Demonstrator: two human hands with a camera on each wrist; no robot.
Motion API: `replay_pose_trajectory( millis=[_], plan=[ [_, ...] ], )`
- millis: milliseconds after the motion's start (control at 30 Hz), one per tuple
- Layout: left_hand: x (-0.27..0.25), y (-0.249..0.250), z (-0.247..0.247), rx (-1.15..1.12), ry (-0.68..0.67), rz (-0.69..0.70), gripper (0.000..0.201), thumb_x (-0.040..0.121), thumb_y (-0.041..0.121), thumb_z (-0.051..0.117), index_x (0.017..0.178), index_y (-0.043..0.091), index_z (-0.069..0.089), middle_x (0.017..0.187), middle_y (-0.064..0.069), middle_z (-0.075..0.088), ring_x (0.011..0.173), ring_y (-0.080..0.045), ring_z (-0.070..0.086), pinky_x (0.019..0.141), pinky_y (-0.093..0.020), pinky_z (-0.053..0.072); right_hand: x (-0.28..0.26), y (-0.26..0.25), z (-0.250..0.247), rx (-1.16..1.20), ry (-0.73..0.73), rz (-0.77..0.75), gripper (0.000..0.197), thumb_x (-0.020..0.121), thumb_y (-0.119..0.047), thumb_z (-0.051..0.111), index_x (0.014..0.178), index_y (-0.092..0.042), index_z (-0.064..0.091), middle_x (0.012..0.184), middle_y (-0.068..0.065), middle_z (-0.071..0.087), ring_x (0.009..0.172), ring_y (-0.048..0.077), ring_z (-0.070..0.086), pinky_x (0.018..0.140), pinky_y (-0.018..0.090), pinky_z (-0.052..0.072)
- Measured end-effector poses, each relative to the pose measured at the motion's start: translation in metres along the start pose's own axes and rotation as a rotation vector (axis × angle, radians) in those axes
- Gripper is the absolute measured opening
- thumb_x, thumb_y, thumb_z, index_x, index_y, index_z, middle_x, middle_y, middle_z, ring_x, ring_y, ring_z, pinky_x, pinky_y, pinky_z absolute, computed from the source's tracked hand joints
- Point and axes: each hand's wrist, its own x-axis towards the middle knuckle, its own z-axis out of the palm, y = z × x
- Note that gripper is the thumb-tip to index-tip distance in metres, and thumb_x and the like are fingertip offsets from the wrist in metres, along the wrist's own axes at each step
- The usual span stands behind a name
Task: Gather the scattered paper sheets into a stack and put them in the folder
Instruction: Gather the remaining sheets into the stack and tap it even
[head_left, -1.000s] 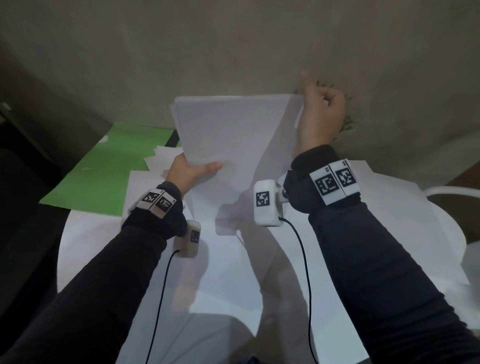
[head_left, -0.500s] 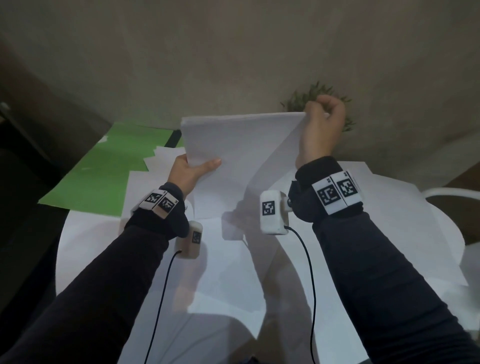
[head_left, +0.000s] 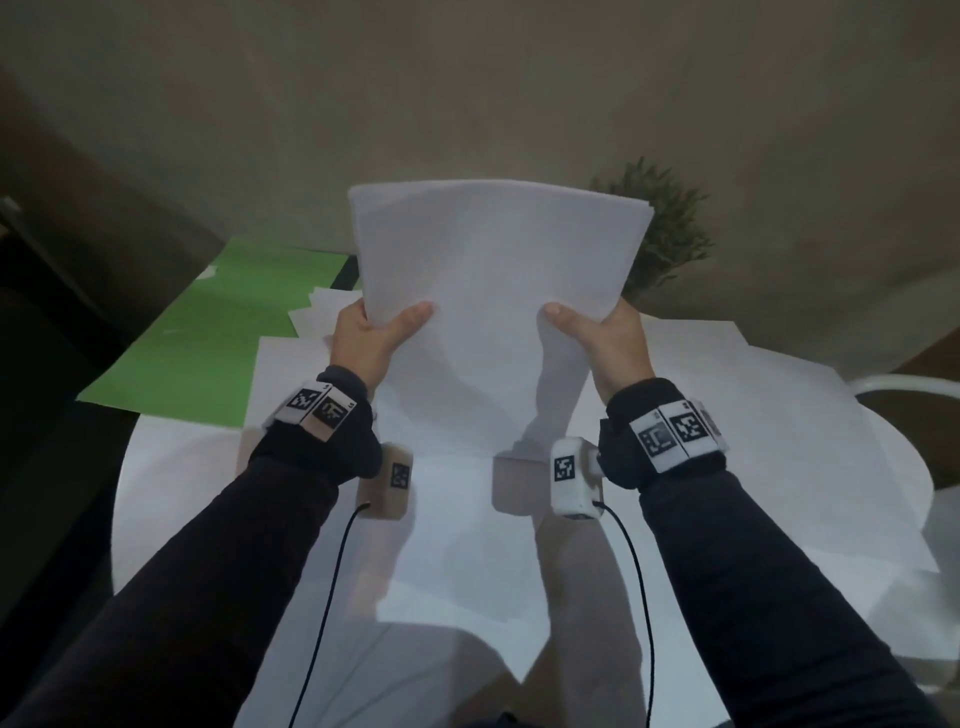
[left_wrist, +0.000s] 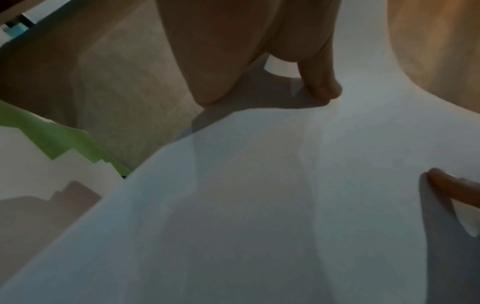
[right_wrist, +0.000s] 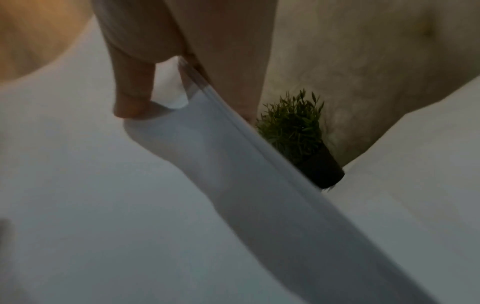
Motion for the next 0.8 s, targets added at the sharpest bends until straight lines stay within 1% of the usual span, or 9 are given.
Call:
replay_pose_trajectory(
  millis=[133,267,400,467,533,567,667,733,800],
  plan=[
    [-0.003,-0.003,0.005,-0.019,0.041,0.006,0.019,0.079,0.010,0.072,0.092,0.021,0.062,0.088,0.006,0.067,0.069,0.004,0.067,0.063,-0.013,0.052,-0.002,0.005,0.005,0.076,0.032,-0.064,0.025,0.081,-0.002,0.069,0.090,-0.024,0.062,0.090,-0.006,0.067,0.081,0.006,0.065,0.078,0.023,0.054],
    [-0.007,-0.022,0.002,0.089,-0.005,-0.074,0.031,0.079,0.008,0.072,0.109,0.007,0.062,0.097,-0.003,0.067,0.080,-0.009,0.064,0.081,-0.028,0.053,-0.001,0.010,0.008,0.069,0.010,-0.031,0.026,0.082,-0.004,0.069,0.098,-0.023,0.060,0.096,-0.005,0.066,0.088,0.010,0.064,0.083,0.027,0.053],
    [0.003,-0.034,-0.012,0.101,0.133,-0.126,0.037,0.084,0.012,0.068,0.118,-0.001,0.057,0.099,-0.006,0.066,0.083,-0.016,0.063,0.077,-0.026,0.051,0.001,0.032,-0.012,0.088,-0.105,0.217,0.039,0.084,-0.015,0.066,0.118,-0.028,0.051,0.120,-0.004,0.055,0.114,0.018,0.052,0.094,0.034,0.041],
    [0.010,-0.042,-0.032,0.118,0.213,-0.139,0.047,0.081,0.012,0.070,0.124,0.000,0.054,0.110,-0.009,0.066,0.096,-0.023,0.064,0.087,-0.032,0.051,-0.001,0.056,-0.030,0.042,0.036,0.443,0.045,0.084,-0.025,0.067,0.125,-0.024,0.049,0.126,0.000,0.053,0.113,0.023,0.050,0.091,0.032,0.042],
    [0.013,-0.053,-0.056,0.195,0.251,-0.219,0.050,0.080,0.010,0.071,0.125,-0.003,0.054,0.117,-0.013,0.064,0.103,-0.027,0.062,0.095,-0.036,0.049,-0.009,0.085,-0.047,-0.148,0.130,0.618,0.036,0.087,-0.021,0.064,0.121,-0.015,0.054,0.122,0.005,0.058,0.100,0.029,0.058,0.075,0.020,0.047],
    [0.010,-0.059,-0.066,0.229,0.253,-0.282,0.049,0.079,0.008,0.071,0.124,-0.005,0.055,0.118,-0.016,0.063,0.107,-0.030,0.060,0.096,-0.037,0.047,-0.013,0.100,-0.052,-0.290,0.133,0.687,0.032,0.087,-0.026,0.062,0.117,-0.014,0.058,0.123,0.007,0.059,0.102,0.031,0.060,0.075,0.019,0.045],
    [-0.004,-0.079,-0.081,0.417,0.220,-0.479,0.042,0.085,0.010,0.064,0.122,-0.008,0.055,0.122,-0.023,0.060,0.115,-0.035,0.057,0.094,-0.036,0.044,-0.018,0.129,-0.055,-0.609,0.187,0.748,0.047,0.080,-0.030,0.064,0.123,-0.014,0.057,0.133,0.012,0.053,0.117,0.030,0.054,0.091,0.026,0.043],
    [-0.018,-0.092,-0.084,0.576,0.154,-0.582,0.036,0.091,0.015,0.056,0.123,-0.004,0.056,0.125,-0.022,0.059,0.116,-0.033,0.056,0.091,-0.032,0.044,-0.019,0.136,-0.047,-0.601,0.187,0.717,0.053,0.081,-0.023,0.067,0.130,-0.010,0.051,0.137,0.013,0.047,0.118,0.031,0.052,0.088,0.024,0.041],
    [-0.027,-0.102,-0.084,0.645,0.061,-0.666,0.038,0.088,0.014,0.061,0.120,-0.007,0.057,0.122,-0.023,0.060,0.113,-0.035,0.057,0.089,-0.031,0.044,-0.018,0.140,-0.037,-0.503,0.181,0.688,0.057,0.080,-0.019,0.069,0.131,-0.007,0.047,0.137,0.014,0.046,0.116,0.032,0.053,0.091,0.030,0.046]
  ],
)
